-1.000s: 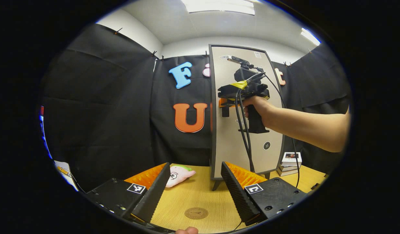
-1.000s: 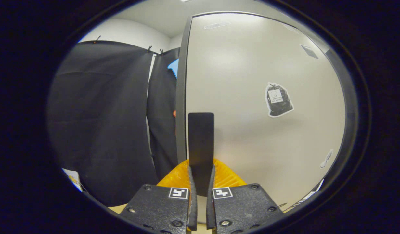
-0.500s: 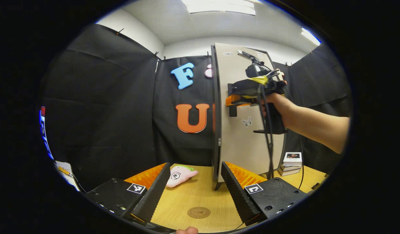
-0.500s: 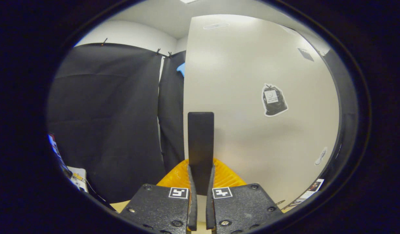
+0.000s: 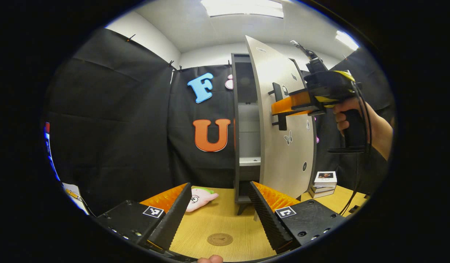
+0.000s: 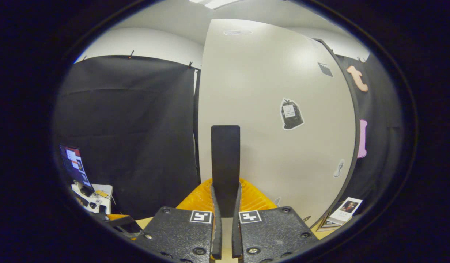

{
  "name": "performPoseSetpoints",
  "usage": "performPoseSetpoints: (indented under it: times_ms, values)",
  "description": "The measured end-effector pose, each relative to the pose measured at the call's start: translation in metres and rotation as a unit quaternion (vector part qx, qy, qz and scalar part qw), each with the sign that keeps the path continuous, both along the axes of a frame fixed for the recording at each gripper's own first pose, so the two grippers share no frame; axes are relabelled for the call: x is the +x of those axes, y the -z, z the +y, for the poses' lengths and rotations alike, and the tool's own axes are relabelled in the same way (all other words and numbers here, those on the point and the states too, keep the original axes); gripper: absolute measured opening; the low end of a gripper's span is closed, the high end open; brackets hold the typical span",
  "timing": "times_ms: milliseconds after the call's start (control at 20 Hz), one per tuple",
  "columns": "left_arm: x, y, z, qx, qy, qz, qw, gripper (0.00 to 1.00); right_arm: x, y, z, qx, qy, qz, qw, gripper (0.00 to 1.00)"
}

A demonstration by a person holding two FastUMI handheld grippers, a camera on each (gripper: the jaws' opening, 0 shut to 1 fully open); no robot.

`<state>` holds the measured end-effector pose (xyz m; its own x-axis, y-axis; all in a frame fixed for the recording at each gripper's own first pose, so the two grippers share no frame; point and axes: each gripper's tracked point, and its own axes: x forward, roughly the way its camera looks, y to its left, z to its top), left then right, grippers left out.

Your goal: Open the cabinet door with the right hand, grasp the bottle in the cabinet with the left hand and place it on the coaster, then close the cabinet door with the right hand.

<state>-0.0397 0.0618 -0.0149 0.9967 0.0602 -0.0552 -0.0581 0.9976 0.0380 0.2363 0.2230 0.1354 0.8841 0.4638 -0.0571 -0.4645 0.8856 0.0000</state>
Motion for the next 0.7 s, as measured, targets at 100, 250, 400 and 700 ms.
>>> performPoseSetpoints:
  times_ms: [100, 250, 400, 700]
  values:
    - [0.000, -0.001, -0.014, 0.000, 0.013, -0.001, 1.000, 0.95, -0.005, 0.000, -0.005, 0.000, -0.005, 0.001, 1.000, 0.14]
    - [-0.001, -0.003, -0.036, 0.002, 0.034, -0.002, 0.999, 0.95, -0.017, -0.001, -0.014, -0.002, -0.006, 0.001, 1.000, 0.14]
    - [0.001, -0.001, -0.055, 0.005, 0.050, 0.001, 0.999, 0.95, -0.024, -0.001, -0.025, -0.005, 0.003, -0.002, 1.000, 0.14]
    - [0.005, -0.001, -0.092, 0.007, 0.078, 0.001, 0.997, 0.95, -0.032, -0.002, -0.048, -0.002, 0.042, 0.000, 0.999, 0.13]
